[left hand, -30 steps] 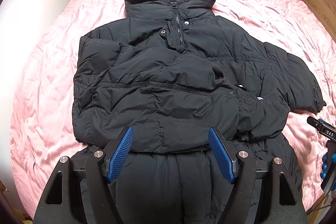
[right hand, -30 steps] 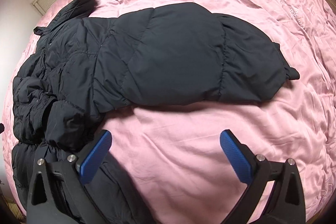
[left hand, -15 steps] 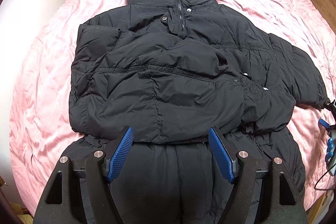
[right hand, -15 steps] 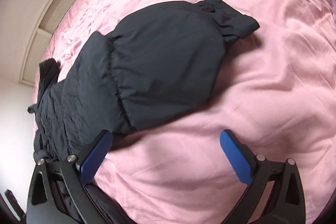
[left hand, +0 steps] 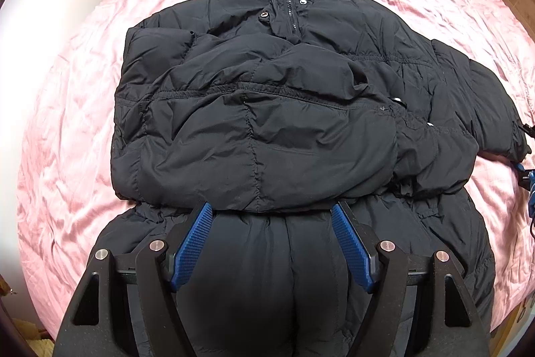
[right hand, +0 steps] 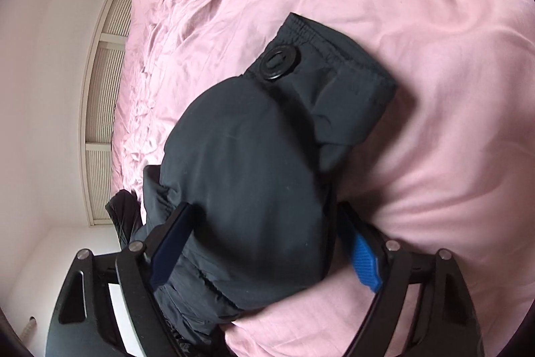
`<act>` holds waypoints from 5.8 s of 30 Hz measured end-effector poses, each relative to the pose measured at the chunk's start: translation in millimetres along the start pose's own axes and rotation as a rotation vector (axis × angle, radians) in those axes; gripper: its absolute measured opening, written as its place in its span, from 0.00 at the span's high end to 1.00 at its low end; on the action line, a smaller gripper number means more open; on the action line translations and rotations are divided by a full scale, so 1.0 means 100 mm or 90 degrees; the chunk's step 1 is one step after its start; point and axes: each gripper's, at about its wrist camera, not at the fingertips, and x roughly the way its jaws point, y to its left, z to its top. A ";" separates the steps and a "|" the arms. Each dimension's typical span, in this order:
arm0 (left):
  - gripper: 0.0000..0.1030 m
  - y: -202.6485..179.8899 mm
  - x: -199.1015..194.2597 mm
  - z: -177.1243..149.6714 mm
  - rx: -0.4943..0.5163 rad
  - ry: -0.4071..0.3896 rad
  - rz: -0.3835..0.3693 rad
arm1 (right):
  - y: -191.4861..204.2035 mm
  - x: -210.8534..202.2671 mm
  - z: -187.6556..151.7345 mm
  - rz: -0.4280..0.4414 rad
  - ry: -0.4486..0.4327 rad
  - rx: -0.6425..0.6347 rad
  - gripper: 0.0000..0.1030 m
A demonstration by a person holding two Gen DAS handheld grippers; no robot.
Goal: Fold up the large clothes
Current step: 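Reach the right gripper to the other sleeve cuff and grasp it, then lift the held sleeve with the right gripper toward the coat body, then lay the sleeve across the coat front with the right gripper, then open the right gripper to release the sleeve on the coat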
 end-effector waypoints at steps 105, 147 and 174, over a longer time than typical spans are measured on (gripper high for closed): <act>0.29 1.14 0.22 -0.52 -0.148 -0.039 -0.105 | 2.45 0.52 -3.75 -0.031 0.305 -0.899 0.88; 0.29 0.91 -0.24 0.00 -0.101 -0.143 -0.162 | 2.25 0.19 -4.06 -0.033 0.346 -0.968 0.70; 0.29 -0.55 0.75 0.42 0.083 -0.108 -0.269 | 2.33 1.25 -2.92 -0.121 0.234 -0.820 0.57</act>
